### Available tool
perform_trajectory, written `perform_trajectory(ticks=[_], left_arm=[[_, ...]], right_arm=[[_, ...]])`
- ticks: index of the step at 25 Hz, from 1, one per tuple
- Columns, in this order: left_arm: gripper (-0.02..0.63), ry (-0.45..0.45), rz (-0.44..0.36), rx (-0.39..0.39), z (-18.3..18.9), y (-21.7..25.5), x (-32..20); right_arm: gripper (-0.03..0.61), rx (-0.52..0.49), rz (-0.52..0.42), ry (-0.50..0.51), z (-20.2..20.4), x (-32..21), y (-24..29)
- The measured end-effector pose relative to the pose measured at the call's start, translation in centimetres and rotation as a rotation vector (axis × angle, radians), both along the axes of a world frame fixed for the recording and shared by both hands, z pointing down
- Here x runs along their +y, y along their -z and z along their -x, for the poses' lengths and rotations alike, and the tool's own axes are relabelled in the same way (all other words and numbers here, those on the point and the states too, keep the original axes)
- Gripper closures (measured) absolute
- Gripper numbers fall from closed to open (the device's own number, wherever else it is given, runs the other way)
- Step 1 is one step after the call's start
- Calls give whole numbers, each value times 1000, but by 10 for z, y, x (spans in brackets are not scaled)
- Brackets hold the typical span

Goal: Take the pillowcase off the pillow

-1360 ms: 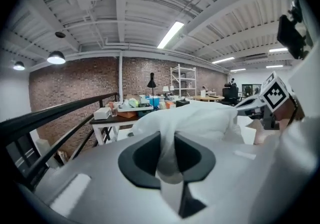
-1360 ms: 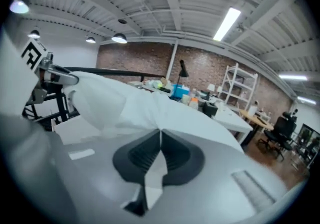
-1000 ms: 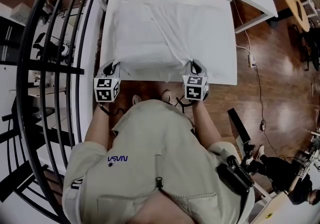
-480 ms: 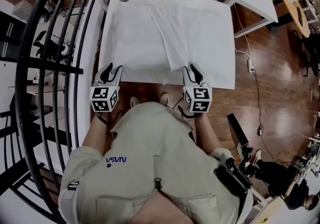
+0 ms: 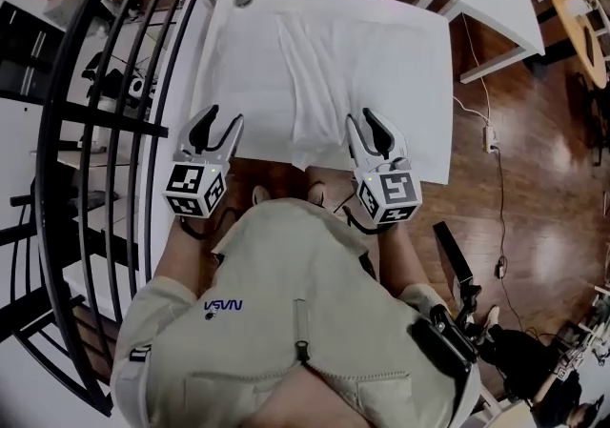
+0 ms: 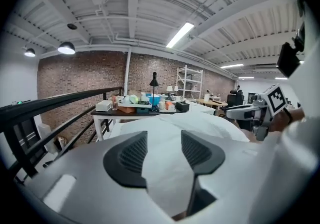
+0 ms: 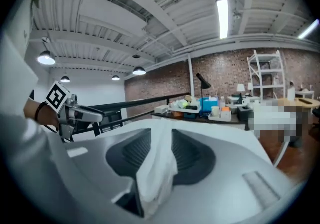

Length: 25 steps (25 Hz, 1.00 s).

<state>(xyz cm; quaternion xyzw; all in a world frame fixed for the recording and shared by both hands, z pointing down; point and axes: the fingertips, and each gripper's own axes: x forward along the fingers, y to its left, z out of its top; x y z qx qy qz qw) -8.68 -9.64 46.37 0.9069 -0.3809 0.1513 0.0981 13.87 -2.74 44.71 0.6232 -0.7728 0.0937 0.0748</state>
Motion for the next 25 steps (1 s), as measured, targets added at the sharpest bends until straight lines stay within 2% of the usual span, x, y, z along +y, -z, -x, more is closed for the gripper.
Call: perform_trajectory(ticks=[4,8,11,14,17,20,25], left_arm=[[374,1,-51,-49,-34,11,-16],[357,16,-61,-70,-56,12,-31],[347,-26,-59,-107,-69,5,-42],[326,-68,-52,-136,-77,-3,-69],[301,-111,-20,-153,-83,-7,-110],[247,-181,24,-189,-95,-17,-145],[242,-242,91,-212,-120,-42,-188]], right_arm=[[450,-25,-23,32,-12,-17,8],[451,-31,-17,112,-6,-39,14],[449,-5,-8,174,4,-63,19],[449,39,16,182,3,-103,25],[446,62,74,156,-1,-152,30],[446,118,158,153,4,-196,22],[446,197,371,169,20,-249,-24]])
